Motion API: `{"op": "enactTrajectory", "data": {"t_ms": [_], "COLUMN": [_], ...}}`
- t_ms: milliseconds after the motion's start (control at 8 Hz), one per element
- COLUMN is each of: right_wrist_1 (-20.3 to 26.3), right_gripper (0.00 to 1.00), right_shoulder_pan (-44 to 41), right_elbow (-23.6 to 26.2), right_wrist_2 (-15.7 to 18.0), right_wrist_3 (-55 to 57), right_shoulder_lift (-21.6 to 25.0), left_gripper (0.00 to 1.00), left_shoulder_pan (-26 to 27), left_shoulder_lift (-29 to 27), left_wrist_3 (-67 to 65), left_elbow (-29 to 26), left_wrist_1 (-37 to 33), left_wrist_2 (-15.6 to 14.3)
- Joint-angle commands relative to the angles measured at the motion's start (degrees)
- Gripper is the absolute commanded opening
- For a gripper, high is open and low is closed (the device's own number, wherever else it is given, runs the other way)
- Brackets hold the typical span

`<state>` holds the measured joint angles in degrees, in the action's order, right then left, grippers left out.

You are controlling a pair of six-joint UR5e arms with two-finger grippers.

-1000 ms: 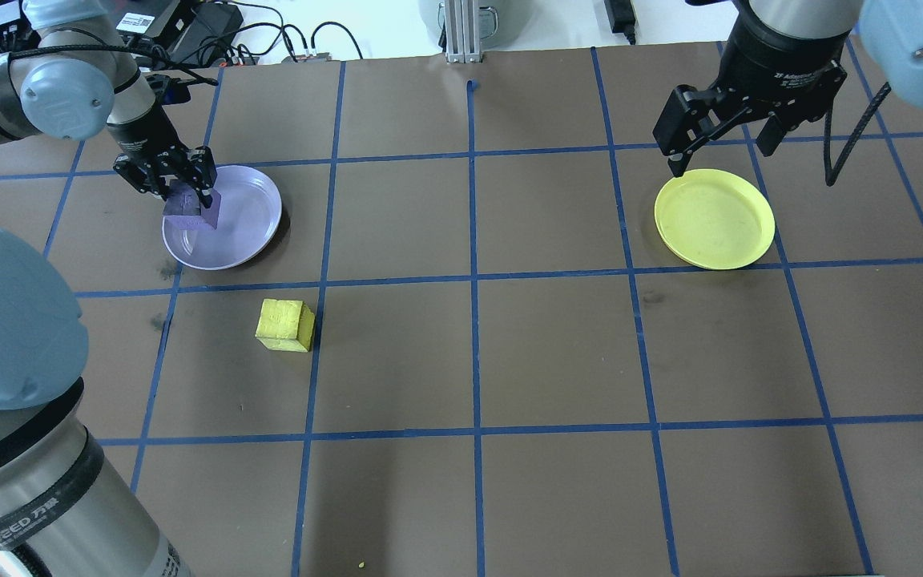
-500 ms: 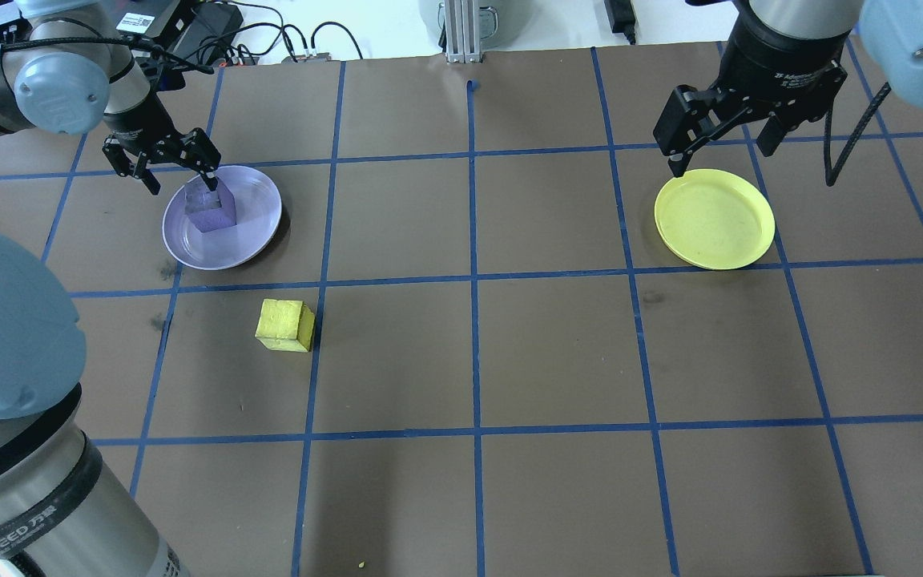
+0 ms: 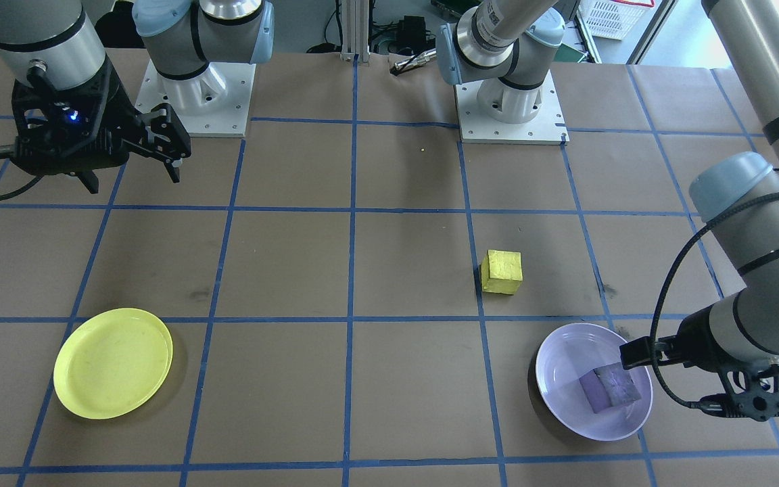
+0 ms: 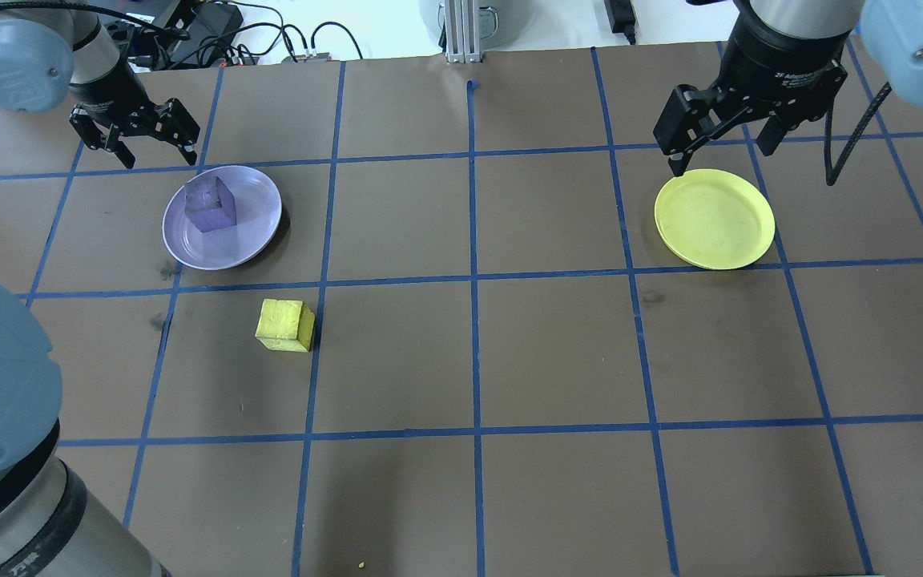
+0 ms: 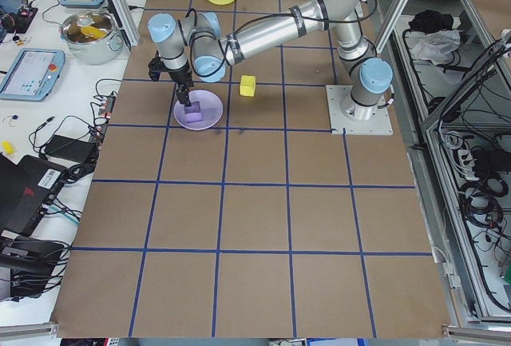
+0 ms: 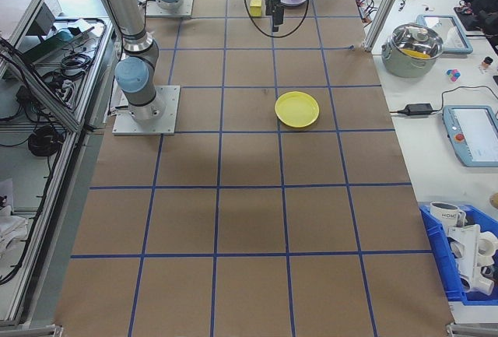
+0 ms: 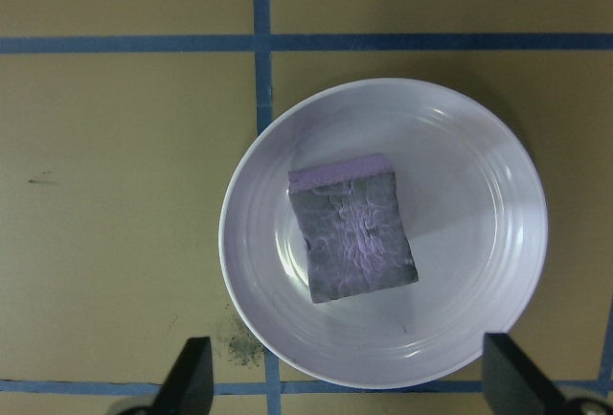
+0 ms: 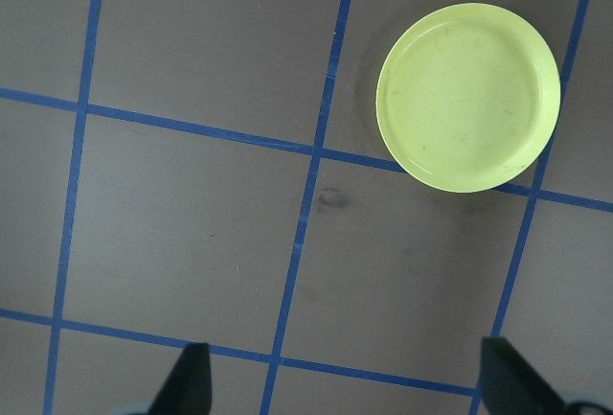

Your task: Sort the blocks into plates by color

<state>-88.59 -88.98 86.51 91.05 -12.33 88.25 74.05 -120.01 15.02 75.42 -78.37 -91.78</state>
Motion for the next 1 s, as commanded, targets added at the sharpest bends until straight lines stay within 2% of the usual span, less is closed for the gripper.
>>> {"op": "enactTrajectory", "data": {"t_ms": [0, 250, 375, 500, 750, 875], "right_wrist_1": [-0.3, 0.0, 0.0, 0.1, 0.1, 0.1], "right_gripper": [1.00, 1.00, 1.00, 1.00, 1.00, 1.00], "right_shoulder_pan": [0.1, 0.1, 0.1, 0.1, 0.1, 0.1], "right_elbow": [0.0, 0.0, 0.0, 0.1, 0.0, 0.1], "right_wrist_2": [0.0, 0.1, 0.2, 0.2, 0.2, 0.2], "right_wrist_3": [0.0, 0.0, 0.0, 0.0, 0.0, 0.0], "right_shoulder_lift": [-0.1, -0.1, -0.1, -0.1, -0.1, -0.1], "left_gripper": [1.00, 1.00, 1.00, 1.00, 1.00, 1.00], "left_shoulder_pan": [1.2, 6.8, 9.7, 11.1, 11.8, 11.8], "left_shoulder_lift": [2.8, 3.5, 5.0, 7.4, 9.8, 11.4], "left_wrist_3": [-1.7, -10.8, -10.9, -10.9, -9.7, -3.7], "left_elbow": [0.2, 1.0, 2.6, 5.9, 16.6, 20.6], "left_wrist_1": [-1.6, -1.8, -2.7, -3.2, -2.5, -1.9], "left_wrist_2": [0.2, 0.4, 1.5, 4.9, 4.6, 4.2]}}
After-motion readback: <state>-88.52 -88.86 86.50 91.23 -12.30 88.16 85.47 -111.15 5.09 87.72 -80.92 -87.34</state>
